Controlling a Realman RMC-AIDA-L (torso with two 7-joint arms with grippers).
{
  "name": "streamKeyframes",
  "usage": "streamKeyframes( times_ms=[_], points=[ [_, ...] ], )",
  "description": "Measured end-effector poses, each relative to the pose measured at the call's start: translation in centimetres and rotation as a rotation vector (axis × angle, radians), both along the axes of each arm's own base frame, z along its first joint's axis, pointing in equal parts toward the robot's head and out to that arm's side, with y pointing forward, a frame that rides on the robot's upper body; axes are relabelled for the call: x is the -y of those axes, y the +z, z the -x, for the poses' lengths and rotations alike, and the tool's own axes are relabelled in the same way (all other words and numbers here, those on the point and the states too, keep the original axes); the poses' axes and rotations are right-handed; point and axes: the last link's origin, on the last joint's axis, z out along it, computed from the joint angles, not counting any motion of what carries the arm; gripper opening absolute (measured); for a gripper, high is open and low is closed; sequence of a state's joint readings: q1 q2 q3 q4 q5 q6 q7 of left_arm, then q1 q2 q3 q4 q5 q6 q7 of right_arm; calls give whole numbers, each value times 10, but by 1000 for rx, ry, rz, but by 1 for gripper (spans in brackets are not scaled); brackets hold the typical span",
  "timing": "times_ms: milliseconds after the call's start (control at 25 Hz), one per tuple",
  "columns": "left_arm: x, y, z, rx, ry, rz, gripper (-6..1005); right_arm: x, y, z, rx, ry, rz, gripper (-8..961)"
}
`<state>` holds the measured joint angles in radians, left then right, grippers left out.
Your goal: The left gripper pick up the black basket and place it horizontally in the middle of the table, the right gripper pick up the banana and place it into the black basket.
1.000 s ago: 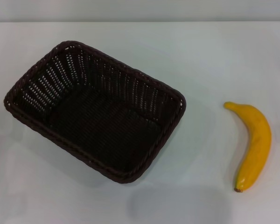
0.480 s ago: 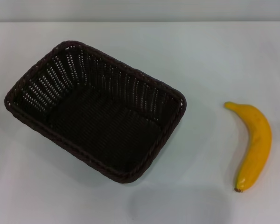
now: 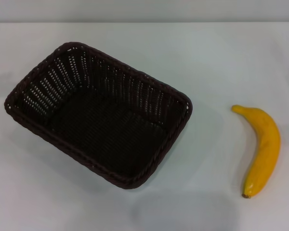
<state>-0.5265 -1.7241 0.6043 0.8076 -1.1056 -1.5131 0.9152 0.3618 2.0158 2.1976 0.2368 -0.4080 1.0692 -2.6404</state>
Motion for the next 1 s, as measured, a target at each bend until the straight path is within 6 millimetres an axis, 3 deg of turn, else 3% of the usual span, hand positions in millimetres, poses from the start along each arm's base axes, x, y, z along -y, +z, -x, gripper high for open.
streamKeyframes(
  times_ms=[160,360,480,720,1000],
  points=[
    [-29,-10,-28,-168,43,165,861,-3,-4,4,-12,11,10,841],
    [-36,-30,-38,-248,58,262,861,-11,-11,14,-12,45,41,839],
    [-45,-55,-47,-303,43,333,861,-8,-11,12,-23,43,41,838],
    [-52,-86,-57,-373,10,383,860,-5,-10,9,-32,36,37,836],
    [-52,-104,-50,-377,37,402,860,-5,-8,8,-33,33,34,833]
  ],
)
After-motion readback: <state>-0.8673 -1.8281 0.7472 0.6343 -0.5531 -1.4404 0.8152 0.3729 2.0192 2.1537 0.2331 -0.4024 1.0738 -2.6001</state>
